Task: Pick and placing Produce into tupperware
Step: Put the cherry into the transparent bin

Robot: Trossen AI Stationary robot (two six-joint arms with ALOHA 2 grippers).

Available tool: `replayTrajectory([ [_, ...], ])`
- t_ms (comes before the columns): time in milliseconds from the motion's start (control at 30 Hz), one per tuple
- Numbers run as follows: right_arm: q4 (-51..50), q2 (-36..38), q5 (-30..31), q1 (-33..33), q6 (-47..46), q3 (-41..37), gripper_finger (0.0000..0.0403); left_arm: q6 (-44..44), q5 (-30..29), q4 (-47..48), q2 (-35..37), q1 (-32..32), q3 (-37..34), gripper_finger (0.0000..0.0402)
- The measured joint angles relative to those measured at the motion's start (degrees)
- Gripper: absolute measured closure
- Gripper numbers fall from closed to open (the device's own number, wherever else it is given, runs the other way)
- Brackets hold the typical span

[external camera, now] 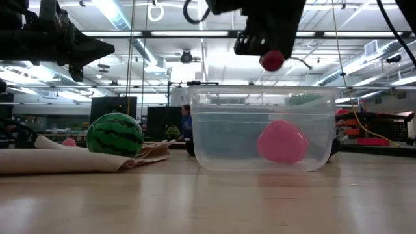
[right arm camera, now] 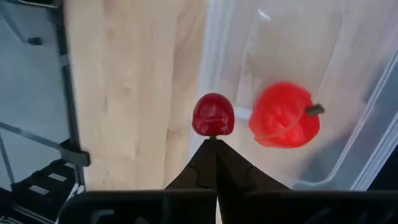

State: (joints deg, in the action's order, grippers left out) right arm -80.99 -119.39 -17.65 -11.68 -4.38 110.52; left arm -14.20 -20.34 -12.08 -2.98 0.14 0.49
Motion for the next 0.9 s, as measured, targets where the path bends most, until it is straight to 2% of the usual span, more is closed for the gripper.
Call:
replayTrajectory([
  [367,-1.23,-0.07,-1.59,0.02,-6.24,-4.98,0.0403,-0.02,0.00,-0.04,0.00,0.00,0.00,0.0371],
  [600,-2.26,-0.07,-2.56,0.04,-8.11,-5.20,0.0403,-0.02,0.00,-0.04,0.00,0.00,0.00,0.0381],
  [900,-2.82,-0.07,-2.62,0.72,-9.55,-5.20,0.0403,-0.02,0.00,-0.04,0.00,0.00,-0.01,0.0371],
])
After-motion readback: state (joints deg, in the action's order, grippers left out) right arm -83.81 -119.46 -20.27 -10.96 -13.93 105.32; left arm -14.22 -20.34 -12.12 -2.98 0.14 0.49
